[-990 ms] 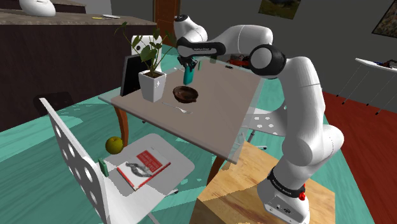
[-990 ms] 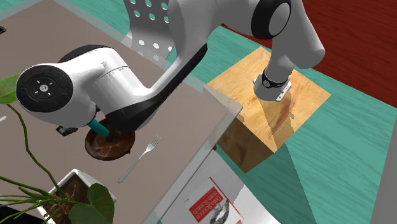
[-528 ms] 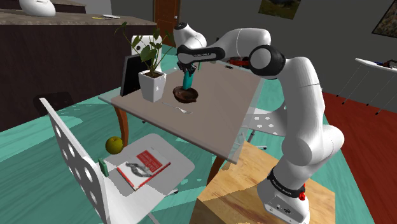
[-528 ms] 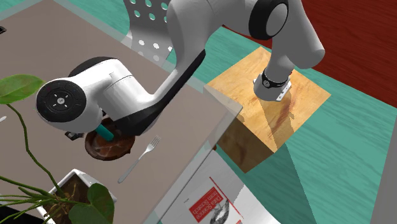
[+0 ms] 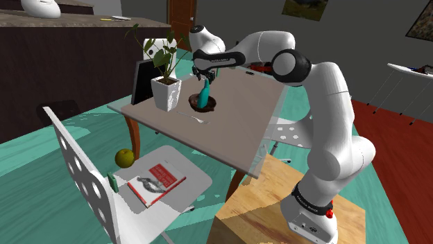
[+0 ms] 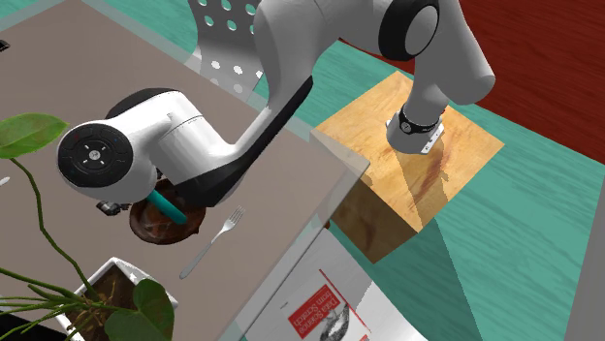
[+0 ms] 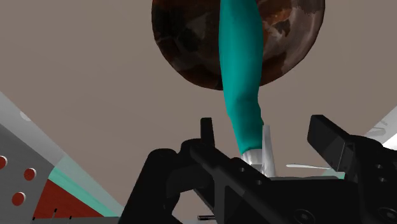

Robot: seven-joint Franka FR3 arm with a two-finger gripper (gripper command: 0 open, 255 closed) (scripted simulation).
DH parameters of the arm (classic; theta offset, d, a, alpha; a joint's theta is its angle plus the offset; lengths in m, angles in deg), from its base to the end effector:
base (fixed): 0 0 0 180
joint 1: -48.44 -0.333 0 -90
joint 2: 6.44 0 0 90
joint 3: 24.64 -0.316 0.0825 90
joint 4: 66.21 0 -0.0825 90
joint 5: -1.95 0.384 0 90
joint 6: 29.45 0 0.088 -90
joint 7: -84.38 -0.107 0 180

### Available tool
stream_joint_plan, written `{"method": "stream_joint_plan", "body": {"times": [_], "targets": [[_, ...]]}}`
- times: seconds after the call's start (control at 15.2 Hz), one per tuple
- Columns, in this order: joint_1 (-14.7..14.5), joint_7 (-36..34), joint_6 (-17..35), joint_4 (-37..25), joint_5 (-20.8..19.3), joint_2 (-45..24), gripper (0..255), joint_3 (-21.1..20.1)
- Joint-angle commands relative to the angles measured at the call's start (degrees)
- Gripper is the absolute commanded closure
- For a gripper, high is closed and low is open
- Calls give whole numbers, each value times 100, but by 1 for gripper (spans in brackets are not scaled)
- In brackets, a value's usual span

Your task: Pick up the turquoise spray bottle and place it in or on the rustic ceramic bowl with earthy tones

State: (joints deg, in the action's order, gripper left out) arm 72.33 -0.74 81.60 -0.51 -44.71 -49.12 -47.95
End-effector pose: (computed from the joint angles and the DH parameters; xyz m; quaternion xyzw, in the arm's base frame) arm 0.7497 -0.1536 0.4000 0.7553 -0.6040 0.2017 0.1551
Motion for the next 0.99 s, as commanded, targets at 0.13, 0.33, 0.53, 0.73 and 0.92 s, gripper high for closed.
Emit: {"method": "stream_joint_plan", "body": {"times": [0.13, 0.33, 0.53, 0.73, 0.92], "targets": [[0, 0, 0, 0, 0, 0, 0, 0], [-65, 26, -224, -26, 65, 180, 0, -60], [-134, 57, -438, -89, 120, 318, 0, -109], [-134, 57, -438, -89, 120, 318, 0, -109], [-134, 57, -438, -89, 120, 318, 0, -109]]}}
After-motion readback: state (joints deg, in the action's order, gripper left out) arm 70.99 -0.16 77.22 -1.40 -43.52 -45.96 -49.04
